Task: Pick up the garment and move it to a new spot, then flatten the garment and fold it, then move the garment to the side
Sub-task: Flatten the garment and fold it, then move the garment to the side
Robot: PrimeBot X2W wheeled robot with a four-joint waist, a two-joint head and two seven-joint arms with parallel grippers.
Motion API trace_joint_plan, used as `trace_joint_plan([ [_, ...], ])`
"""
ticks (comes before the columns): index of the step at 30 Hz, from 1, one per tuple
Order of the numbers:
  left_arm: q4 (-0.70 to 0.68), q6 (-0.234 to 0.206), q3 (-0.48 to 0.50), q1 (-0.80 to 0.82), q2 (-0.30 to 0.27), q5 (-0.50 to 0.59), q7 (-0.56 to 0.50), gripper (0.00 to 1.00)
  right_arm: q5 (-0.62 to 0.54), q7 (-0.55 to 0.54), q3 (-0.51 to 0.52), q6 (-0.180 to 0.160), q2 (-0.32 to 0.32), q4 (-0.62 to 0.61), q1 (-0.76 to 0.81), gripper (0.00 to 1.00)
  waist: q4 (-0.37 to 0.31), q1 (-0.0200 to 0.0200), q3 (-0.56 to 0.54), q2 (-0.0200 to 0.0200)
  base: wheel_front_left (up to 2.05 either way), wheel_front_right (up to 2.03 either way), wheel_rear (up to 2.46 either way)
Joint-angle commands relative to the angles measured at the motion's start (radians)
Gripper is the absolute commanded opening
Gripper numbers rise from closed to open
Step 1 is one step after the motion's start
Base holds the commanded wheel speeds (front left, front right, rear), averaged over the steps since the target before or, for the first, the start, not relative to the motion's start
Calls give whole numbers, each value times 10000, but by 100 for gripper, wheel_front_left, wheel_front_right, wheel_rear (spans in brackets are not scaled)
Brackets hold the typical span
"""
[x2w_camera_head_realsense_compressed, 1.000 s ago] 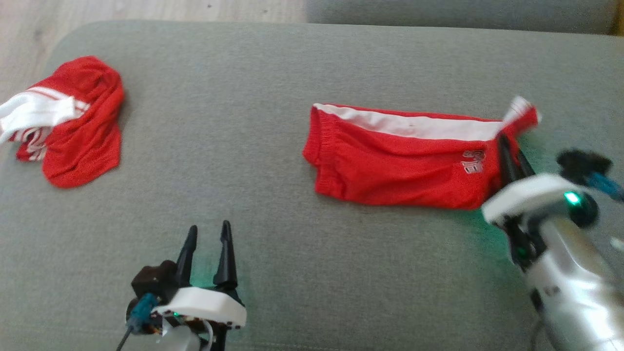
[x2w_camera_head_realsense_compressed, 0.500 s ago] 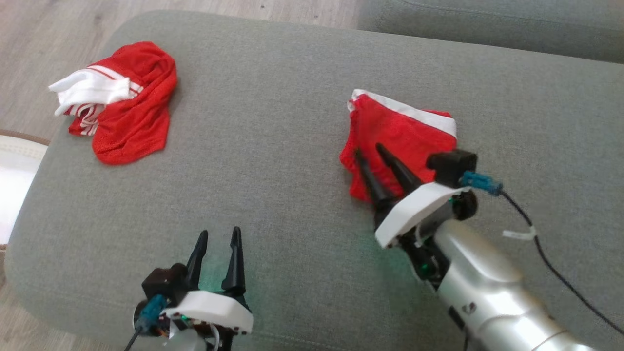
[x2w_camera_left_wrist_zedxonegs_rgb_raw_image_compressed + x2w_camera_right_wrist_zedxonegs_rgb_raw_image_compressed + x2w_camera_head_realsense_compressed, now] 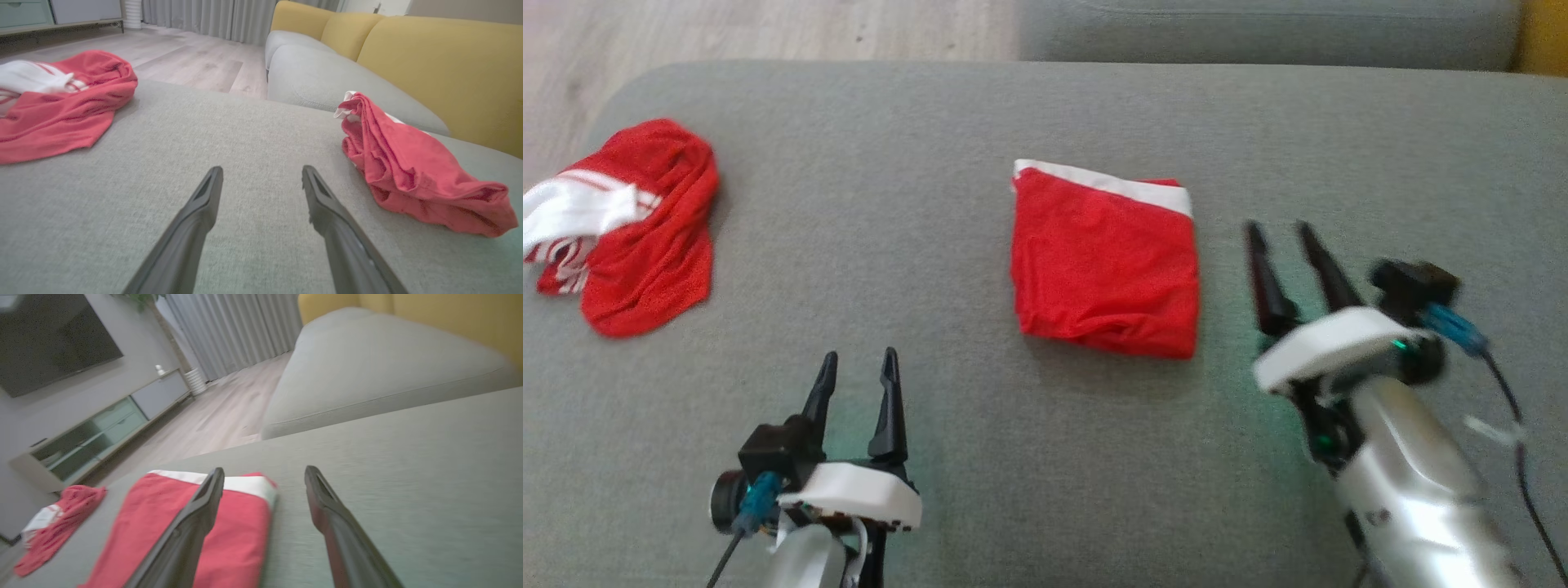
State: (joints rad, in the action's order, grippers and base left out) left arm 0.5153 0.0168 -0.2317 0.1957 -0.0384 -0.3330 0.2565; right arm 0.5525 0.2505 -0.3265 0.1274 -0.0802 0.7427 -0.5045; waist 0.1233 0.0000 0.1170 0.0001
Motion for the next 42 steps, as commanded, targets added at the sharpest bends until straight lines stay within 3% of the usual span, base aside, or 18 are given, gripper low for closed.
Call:
trace_joint_plan([
  [1, -359, -58, 452, 80, -118, 166, 53, 100, -586, 109, 495, 33, 47, -396, 280, 100, -293, 0, -142, -1, 0, 0, 0],
  [5, -465, -146, 738, -196, -118, 476, 53, 100, -1926, 110, 2104, 33, 143, -644, 1064, 100, -547, 0, -352, -1, 0, 0, 0],
  [13, -647, -325, 1122, -1127, -118, 788, 53, 100, -3103, 111, 3083, 33, 289, -854, 2358, 100, -832, 0, -848, -1, 0, 0, 0],
  [20, -776, -340, 1045, -1476, -118, 821, 53, 100, -2701, 112, 2747, 33, 297, -946, 2777, 100, -862, 0, -907, -1, 0, 0, 0],
  [28, -917, -310, 569, -1065, -118, 791, 53, 100, -2866, 112, 1804, 33, 299, -863, 1983, 100, -474, 0, -292, -1, 0, 0, 0],
  [35, -851, -337, -311, -633, -118, 412, 53, 100, -2679, 21, 1007, 33, 299, 585, 220, 100, 519, 0, 465, -1, 0, 0, 0],
  [42, -705, -471, -735, -384, -118, 223, 53, 100, -2817, -147, 1234, 33, 299, 2110, -912, 100, 1381, 0, 917, -1, 0, 0, 0],
])
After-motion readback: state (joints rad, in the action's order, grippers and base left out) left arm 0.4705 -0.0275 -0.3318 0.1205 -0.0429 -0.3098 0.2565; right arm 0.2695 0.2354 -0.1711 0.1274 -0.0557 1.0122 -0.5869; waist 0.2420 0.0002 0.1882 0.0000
